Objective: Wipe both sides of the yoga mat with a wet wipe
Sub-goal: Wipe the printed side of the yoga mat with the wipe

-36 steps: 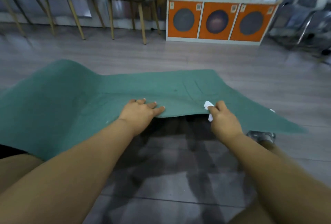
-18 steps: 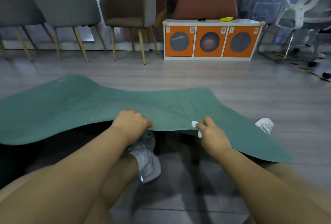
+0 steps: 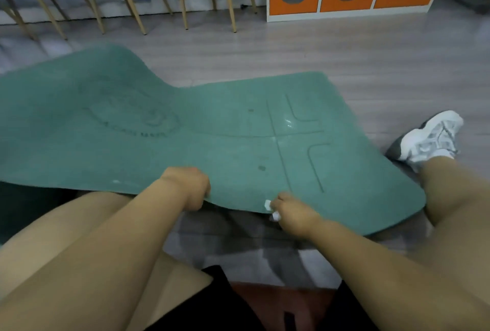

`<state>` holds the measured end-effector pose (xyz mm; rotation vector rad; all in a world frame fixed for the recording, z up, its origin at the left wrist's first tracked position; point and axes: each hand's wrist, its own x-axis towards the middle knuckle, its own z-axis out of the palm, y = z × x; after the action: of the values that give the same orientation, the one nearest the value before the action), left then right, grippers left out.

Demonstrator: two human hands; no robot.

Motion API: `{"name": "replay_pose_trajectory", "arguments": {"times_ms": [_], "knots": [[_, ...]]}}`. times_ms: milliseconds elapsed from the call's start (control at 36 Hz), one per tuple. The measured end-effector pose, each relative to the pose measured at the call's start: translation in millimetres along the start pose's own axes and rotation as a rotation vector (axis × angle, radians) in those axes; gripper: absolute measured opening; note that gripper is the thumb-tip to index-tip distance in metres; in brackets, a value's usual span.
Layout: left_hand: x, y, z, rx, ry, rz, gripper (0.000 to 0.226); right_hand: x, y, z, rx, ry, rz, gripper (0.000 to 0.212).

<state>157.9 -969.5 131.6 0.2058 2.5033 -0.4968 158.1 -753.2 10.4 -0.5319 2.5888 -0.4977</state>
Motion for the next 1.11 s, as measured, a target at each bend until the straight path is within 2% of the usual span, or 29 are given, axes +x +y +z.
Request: {"name": "replay_pose_trajectory", "arguments": {"times_ms": [56, 111, 194, 278, 500, 667, 750, 833, 889, 1028, 1111], "knots": [[9, 7, 8, -0.035, -0.058, 0.036, 0.042, 0, 1, 7, 0.007, -0.123, 0.030, 0.017], [23, 16, 17, -0.048, -0.098, 0.059, 0.042, 1, 5, 15, -0.015, -0.204, 0.085, 0.027], [44, 32, 27, -0.092, -0.204, 0.116, 0.048, 2, 17, 20, -0.042, -0.262, 0.139, 0.025], [64, 39, 33, -0.140, -0.248, 0.127, 0.052, 8, 32, 18, -0.010, -0.205, 0.197, 0.024], [125, 21, 41, -0.139, -0.173, 0.052, 0.040, 57, 68, -4, 0.008, 0.025, 0.352, 0.027], [186, -3, 49, -0.218, -0.124, -0.039, 0.046, 127, 84, -32, -0.015, 0.147, 0.397, 0.026], [215, -14, 52, -0.268, -0.095, -0.098, 0.058, 164, 93, -43, -0.016, 0.216, 0.418, 0.025], [240, -23, 58, -0.269, -0.126, -0.132, 0.092, 195, 104, -51, -0.032, 0.291, 0.446, 0.024], [253, -25, 66, -0.254, -0.125, -0.127, 0.106, 214, 110, -55, -0.015, 0.332, 0.480, 0.026], [274, -24, 79, -0.172, -0.118, -0.081, 0.112, 262, 122, -46, 0.122, 0.384, 0.599, 0.030], [281, -27, 81, -0.146, -0.106, -0.058, 0.113, 291, 102, -29, 0.181, 0.406, 0.660, 0.031]]}}
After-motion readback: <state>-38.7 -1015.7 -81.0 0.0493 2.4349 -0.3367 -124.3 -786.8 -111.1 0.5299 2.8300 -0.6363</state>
